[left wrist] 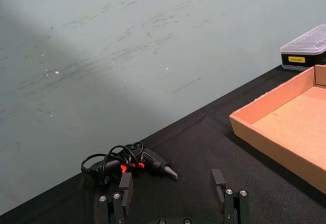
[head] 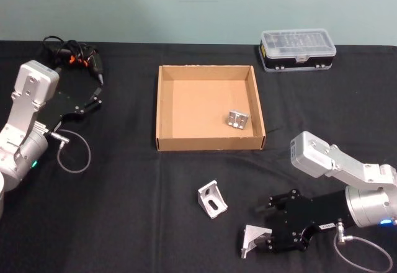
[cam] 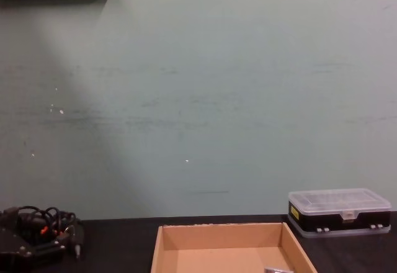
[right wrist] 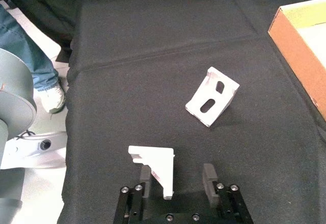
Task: Use one hand to pick up the angle iron from the table and place it into the box.
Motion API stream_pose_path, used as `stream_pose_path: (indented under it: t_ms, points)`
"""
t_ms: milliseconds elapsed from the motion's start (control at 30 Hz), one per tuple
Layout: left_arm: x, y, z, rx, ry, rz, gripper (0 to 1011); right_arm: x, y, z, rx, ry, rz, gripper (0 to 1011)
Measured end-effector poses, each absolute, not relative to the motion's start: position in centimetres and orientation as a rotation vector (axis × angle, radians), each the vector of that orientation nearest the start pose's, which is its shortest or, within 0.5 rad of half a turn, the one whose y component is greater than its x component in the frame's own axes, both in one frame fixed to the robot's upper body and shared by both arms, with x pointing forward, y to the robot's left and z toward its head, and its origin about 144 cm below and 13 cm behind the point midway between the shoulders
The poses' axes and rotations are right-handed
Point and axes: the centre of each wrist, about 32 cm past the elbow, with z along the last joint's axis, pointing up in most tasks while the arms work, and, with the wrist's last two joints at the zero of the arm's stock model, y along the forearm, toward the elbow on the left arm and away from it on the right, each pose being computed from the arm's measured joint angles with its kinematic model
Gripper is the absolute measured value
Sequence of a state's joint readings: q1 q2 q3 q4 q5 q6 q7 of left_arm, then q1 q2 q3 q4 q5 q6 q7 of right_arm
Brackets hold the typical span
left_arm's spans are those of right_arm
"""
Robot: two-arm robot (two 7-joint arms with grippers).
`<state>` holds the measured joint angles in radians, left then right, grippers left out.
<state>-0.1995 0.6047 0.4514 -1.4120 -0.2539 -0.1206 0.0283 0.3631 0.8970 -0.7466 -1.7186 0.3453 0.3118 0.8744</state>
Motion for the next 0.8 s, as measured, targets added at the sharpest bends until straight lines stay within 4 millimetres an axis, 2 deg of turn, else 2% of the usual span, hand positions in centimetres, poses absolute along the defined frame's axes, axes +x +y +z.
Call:
stream_pose_path:
  t_ms: [167,233,367,433,500,600,800]
  points:
    - [48.86,30.97,113.98,0.304,-0.285,1.248,1000,47.39,-28.89,121.59,-0.718,0.024,-0.17,508]
    - [48.86,30.97,113.98,0.304,-0.285,1.248,1000,47.44,-28.89,121.62,-0.717,0.023,-0.171,474]
    - [48.86,30.97,113.98,0.304,-0.285,1.248,1000,47.53,-28.87,121.63,-0.715,0.02,-0.171,302]
    - [48.86,30.97,113.98,0.304,-0.285,1.248,1000,47.55,-28.86,121.62,-0.714,0.018,-0.171,272]
    - [48.86,30.97,113.98,0.304,-0.285,1.248,1000,47.57,-28.85,121.63,-0.713,0.016,-0.172,187]
    - [48.86,30.97,113.98,0.304,-0.285,1.248,1000,47.59,-28.83,121.64,-0.712,0.011,-0.176,111]
    - [48.86,30.97,113.98,0.304,-0.285,1.248,1000,47.63,-28.83,121.73,-0.711,0.005,-0.183,106]
